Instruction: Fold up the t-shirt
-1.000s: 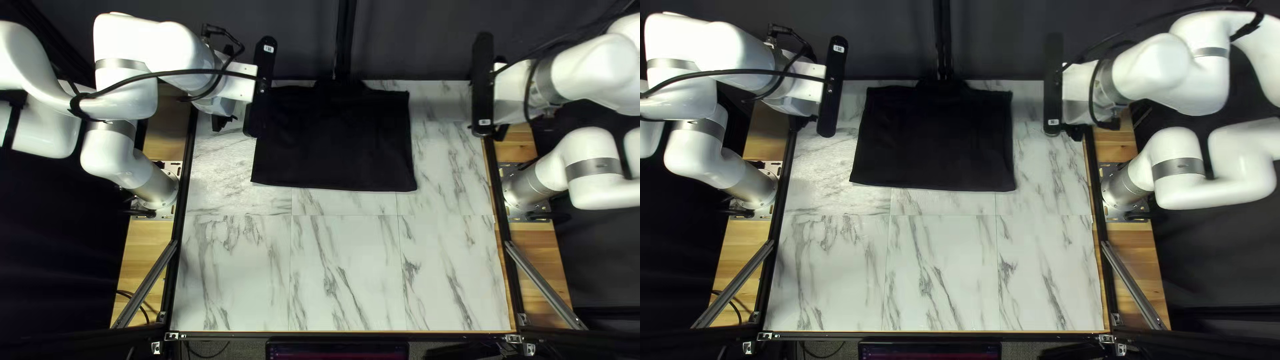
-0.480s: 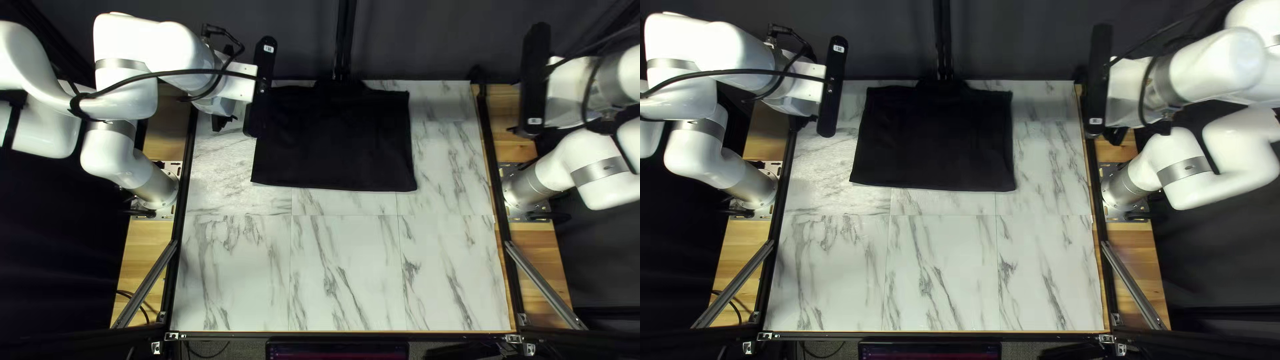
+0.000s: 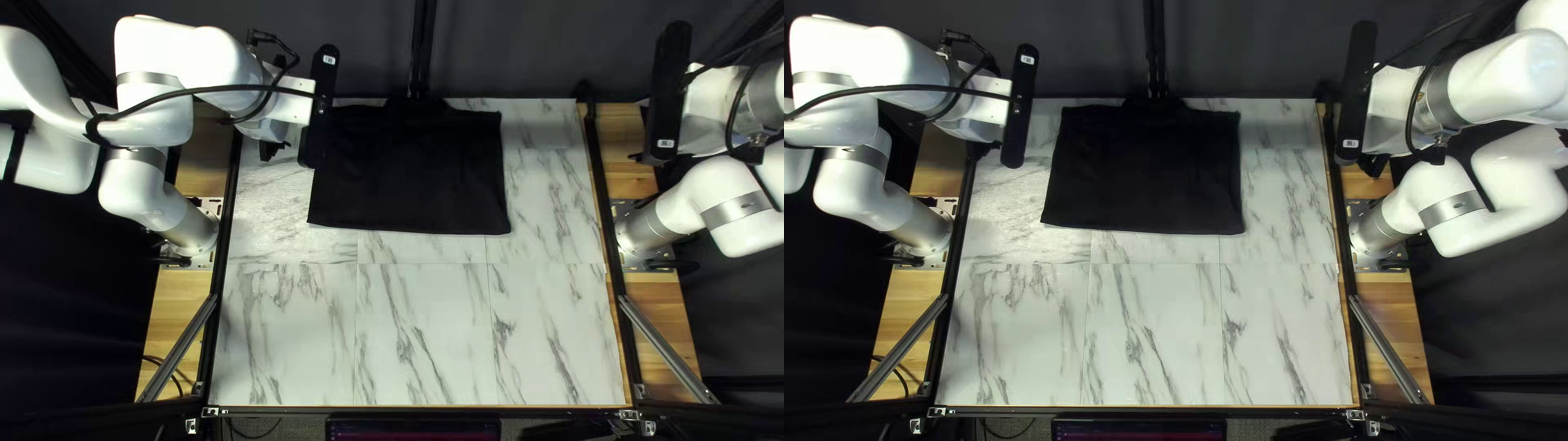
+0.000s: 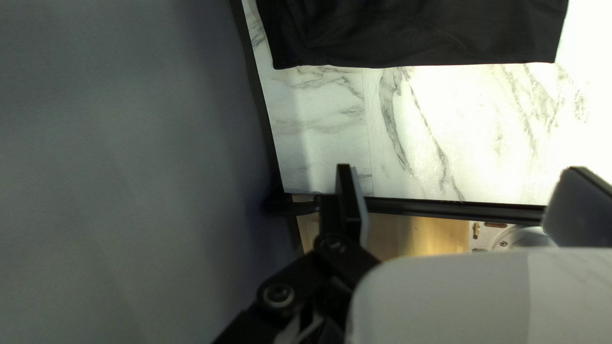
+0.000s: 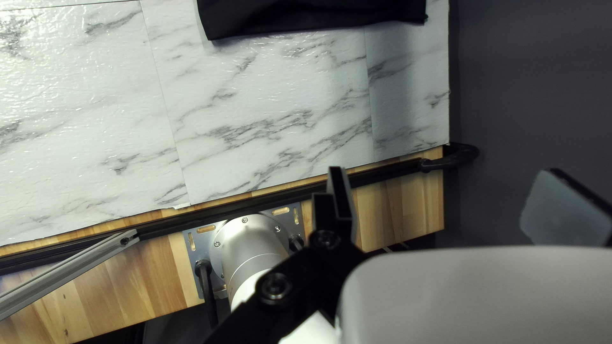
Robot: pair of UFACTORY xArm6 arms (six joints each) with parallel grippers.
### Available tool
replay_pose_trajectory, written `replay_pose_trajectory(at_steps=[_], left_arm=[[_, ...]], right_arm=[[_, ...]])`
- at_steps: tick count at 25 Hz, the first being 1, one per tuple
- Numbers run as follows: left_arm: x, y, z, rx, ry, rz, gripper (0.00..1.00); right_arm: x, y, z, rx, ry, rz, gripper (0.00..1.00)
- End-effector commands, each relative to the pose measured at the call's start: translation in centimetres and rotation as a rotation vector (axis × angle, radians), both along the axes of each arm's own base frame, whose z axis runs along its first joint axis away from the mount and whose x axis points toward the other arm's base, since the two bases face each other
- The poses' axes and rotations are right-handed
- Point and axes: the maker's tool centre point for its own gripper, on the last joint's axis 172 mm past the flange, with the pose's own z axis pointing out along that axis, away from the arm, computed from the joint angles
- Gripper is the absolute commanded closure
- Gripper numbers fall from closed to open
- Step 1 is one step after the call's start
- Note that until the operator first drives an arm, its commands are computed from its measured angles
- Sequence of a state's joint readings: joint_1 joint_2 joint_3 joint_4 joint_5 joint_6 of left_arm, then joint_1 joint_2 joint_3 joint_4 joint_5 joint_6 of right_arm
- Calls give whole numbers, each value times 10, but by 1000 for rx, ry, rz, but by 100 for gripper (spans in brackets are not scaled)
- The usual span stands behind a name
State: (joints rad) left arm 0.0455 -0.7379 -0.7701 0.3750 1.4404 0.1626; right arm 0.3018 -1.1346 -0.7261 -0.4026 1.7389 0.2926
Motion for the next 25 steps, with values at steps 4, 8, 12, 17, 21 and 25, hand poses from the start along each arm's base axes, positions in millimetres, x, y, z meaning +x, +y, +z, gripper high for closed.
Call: replay_pose_trajectory(at_steps=[4, 8, 12, 17, 21, 25], left_arm=[[0, 0, 0, 0, 0, 0, 0], [10, -12, -13, -19, -3, -9, 0], [27, -40, -41, -6, 10, -28, 0], [24, -73, -99, 9, 39, -26, 0], [15, -94, -154, -2, 48, -63, 0], [8, -98, -183, -30, 63, -155, 0]], right_arm=[[0, 0, 0, 0, 0, 0, 0], [0, 0, 0, 0, 0, 0, 0], [0, 0, 0, 0, 0, 0, 0], [0, 0, 0, 0, 0, 0, 0], [0, 0, 0, 0, 0, 0, 0], [0, 0, 0, 0, 0, 0, 0]])
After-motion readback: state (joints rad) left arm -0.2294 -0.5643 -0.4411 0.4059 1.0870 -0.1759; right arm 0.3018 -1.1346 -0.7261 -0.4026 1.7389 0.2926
